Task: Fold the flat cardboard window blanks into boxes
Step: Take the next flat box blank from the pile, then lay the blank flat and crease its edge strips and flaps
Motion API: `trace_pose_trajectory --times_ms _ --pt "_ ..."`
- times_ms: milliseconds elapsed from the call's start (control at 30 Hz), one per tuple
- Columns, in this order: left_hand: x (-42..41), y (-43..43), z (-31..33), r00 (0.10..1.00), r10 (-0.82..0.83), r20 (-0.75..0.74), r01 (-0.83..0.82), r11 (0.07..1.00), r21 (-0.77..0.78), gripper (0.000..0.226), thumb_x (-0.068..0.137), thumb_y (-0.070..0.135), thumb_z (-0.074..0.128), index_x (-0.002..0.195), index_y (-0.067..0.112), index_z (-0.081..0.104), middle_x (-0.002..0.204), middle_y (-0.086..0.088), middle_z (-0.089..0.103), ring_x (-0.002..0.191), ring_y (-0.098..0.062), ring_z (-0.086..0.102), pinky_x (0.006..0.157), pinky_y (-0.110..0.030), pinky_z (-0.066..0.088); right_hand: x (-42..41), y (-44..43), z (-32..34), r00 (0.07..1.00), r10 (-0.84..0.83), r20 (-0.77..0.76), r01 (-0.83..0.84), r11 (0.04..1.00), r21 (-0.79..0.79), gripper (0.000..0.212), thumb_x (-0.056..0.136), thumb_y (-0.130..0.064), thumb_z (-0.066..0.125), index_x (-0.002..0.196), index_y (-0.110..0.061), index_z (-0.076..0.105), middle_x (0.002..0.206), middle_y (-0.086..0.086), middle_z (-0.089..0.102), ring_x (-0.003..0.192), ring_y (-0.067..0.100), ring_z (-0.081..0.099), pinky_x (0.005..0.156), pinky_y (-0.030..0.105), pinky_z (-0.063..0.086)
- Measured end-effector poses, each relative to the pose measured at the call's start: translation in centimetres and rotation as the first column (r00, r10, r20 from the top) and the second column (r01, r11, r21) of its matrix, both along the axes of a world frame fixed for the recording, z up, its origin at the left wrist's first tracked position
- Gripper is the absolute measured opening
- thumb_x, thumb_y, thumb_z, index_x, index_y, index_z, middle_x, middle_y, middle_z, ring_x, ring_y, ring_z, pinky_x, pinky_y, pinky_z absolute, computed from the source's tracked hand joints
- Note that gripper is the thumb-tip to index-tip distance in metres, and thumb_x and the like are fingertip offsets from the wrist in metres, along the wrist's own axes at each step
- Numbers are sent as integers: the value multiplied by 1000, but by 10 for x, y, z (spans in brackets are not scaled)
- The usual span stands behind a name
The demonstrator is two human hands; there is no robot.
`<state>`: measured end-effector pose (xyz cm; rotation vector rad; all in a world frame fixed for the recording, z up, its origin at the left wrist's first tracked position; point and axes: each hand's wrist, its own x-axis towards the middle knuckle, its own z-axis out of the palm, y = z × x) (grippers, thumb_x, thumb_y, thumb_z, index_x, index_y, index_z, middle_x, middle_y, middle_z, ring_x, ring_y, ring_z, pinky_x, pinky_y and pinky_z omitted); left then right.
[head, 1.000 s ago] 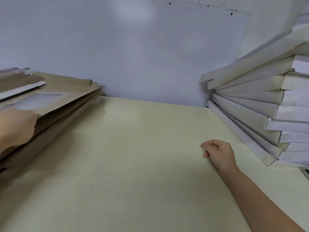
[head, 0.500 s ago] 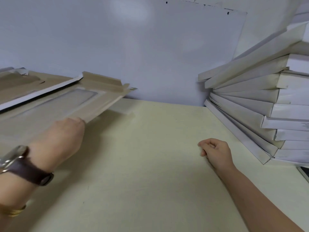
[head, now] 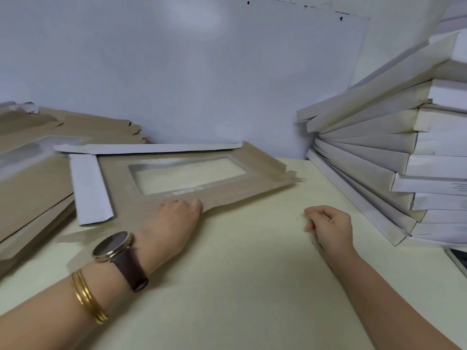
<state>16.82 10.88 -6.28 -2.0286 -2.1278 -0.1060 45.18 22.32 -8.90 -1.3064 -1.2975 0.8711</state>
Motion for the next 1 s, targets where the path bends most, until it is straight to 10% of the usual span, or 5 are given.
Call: trace_pose_trajectory --times_ms 200,333,667,1000 --pt "13 11 -5 990 -140 -14 140 990 -22 31 97 12 37 127 16 38 121 -7 55 111 -27 55 96 -37 41 -6 -15 9 981 -166 101 133 951 278 19 86 -6 57 71 -17 65 53 -2 40 50 11 37 53 20 38" --pt "19 10 -9 975 -222 7 222 974 -37 37 98 12 34 134 20 36 131 -3 51 117 -24 51 101 -37 34 -13 -29 21 862 -153 484 -96 888 451 26 74 4 60 94 -11 67 74 -4 49 68 17 47 65 33 43" --pt "5 -3 -5 968 -223 114 239 959 -151 52 100 12 25 147 35 22 153 11 27 145 -17 20 115 -50 19 -21 -37 16 382 221 897 -546 837 26 64 77 -14 58 138 -23 45 142 -7 39 136 10 28 112 26 22" --pt "-16 -14 -13 973 -175 151 203 959 -199 53 97 22 30 144 45 20 152 -1 25 145 -22 14 116 -43 20 -18 -43 14 292 224 930 -562 827 -23 46 93 -15 46 139 -18 47 141 -1 48 130 15 42 104 23 29"
